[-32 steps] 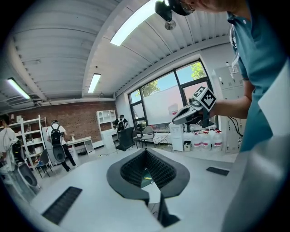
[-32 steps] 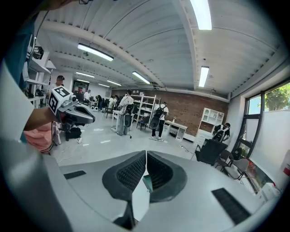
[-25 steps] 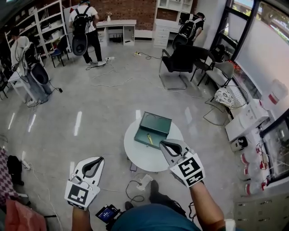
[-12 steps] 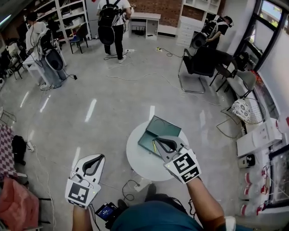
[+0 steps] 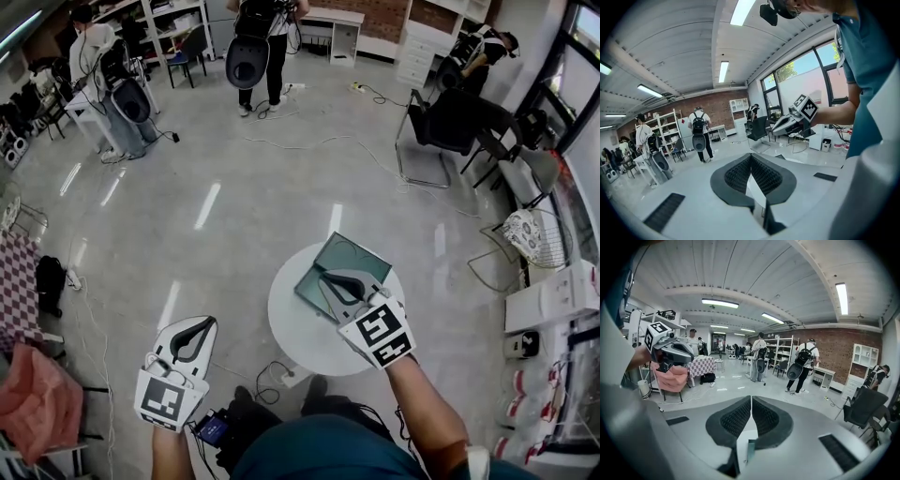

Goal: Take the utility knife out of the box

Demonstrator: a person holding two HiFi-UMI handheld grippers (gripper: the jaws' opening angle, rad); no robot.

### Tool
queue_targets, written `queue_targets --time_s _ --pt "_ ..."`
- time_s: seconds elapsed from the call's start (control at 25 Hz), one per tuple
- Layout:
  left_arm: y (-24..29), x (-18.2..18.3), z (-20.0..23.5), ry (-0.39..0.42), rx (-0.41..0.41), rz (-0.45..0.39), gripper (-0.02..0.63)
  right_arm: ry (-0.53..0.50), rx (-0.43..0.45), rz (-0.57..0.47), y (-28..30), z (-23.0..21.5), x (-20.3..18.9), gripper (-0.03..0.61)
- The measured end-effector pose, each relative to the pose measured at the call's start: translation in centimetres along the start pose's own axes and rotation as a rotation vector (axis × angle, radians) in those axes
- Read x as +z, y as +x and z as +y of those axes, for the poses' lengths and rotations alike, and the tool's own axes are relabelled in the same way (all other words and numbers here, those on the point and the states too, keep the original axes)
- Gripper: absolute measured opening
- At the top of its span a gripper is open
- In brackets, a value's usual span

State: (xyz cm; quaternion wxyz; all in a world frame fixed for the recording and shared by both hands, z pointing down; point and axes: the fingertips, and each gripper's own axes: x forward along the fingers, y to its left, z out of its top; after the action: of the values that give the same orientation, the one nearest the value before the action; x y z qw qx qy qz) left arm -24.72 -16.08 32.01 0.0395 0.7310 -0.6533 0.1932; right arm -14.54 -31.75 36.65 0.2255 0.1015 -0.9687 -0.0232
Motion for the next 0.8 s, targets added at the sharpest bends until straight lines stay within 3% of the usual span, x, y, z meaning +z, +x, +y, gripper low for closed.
queue_targets --time_s 0.52,0.8 --pt "7.5 -3.4 7.6 -0.021 -0.166 -0.006 0.018 0.081 -0.083 0.088 8.8 -1.6 -1.4 0.038" --pt "12.1 -7.4 9.3 -0.043 -0.222 0.012 0.018 0.124 -0.104 0.16 12.9 -3.2 -6.0 0.038"
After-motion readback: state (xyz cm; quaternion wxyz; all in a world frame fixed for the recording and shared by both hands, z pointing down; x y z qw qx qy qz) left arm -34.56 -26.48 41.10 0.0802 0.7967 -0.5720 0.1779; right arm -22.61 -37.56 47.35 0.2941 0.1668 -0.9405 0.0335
